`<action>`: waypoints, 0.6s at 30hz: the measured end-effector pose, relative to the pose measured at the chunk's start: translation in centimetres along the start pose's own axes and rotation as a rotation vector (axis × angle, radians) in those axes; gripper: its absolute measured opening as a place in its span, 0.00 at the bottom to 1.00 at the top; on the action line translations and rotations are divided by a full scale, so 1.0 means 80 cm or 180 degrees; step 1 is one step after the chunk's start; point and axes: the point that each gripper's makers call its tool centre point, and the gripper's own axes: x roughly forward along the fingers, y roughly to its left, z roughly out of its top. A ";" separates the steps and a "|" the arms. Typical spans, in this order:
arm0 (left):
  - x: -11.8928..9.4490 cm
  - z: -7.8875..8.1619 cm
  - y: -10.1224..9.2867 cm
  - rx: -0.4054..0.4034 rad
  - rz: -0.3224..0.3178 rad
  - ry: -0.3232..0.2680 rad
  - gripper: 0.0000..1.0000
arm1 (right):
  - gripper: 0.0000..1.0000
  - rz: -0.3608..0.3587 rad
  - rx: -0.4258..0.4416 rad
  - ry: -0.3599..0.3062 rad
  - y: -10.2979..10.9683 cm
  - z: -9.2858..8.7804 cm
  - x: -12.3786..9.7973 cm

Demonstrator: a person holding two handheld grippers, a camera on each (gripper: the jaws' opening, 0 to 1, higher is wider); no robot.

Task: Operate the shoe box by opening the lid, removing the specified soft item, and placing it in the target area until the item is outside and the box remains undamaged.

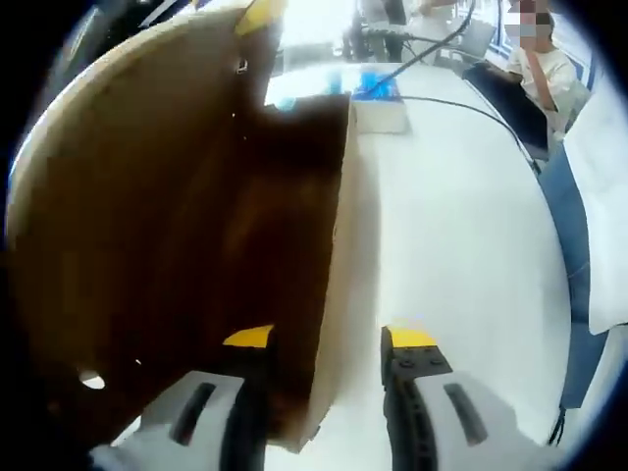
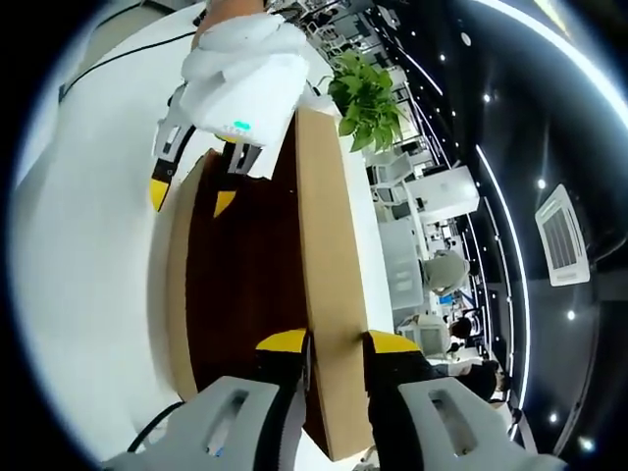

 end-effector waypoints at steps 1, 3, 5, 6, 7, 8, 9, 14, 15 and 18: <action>-0.003 -0.001 -0.001 0.0001 0.0015 0.0000 0.44 | 0.20 -0.0001 0.0007 -0.0005 0.000 0.000 0.000; -0.009 -0.002 -0.002 0.0003 0.0046 -0.0001 0.46 | 0.20 -0.0002 0.0020 -0.0016 0.000 0.001 0.001; -0.021 -0.001 -0.005 -0.0045 0.0081 -0.0022 0.47 | 0.18 -0.0002 0.0014 -0.0034 0.000 0.002 0.001; -0.027 -0.001 -0.007 -0.0069 0.0098 -0.0032 0.48 | 0.18 -0.0002 0.0011 -0.0043 -0.001 0.002 0.001; -0.034 0.000 -0.008 -0.0077 0.0137 -0.0045 0.48 | 0.17 -0.0012 0.0011 -0.0050 -0.002 0.003 0.000; -0.042 0.001 -0.008 -0.0086 0.0176 -0.0058 0.48 | 0.17 -0.0022 0.0010 -0.0056 -0.002 0.004 0.000; -0.050 0.002 -0.009 -0.0094 0.0216 -0.0070 0.49 | 0.17 -0.0032 0.0009 -0.0062 -0.003 0.005 -0.001; -0.090 0.004 -0.006 -0.0229 0.0420 -0.0128 0.49 | 0.17 -0.0048 0.0000 -0.0087 0.000 0.007 -0.001; -0.098 0.004 -0.007 -0.0222 0.0447 -0.0127 0.49 | 0.17 -0.0051 -0.0002 -0.0092 0.001 0.007 -0.001; -0.126 0.017 0.000 -0.0149 0.0606 -0.0188 0.48 | 0.16 -0.0065 -0.0007 -0.0116 0.001 0.008 -0.002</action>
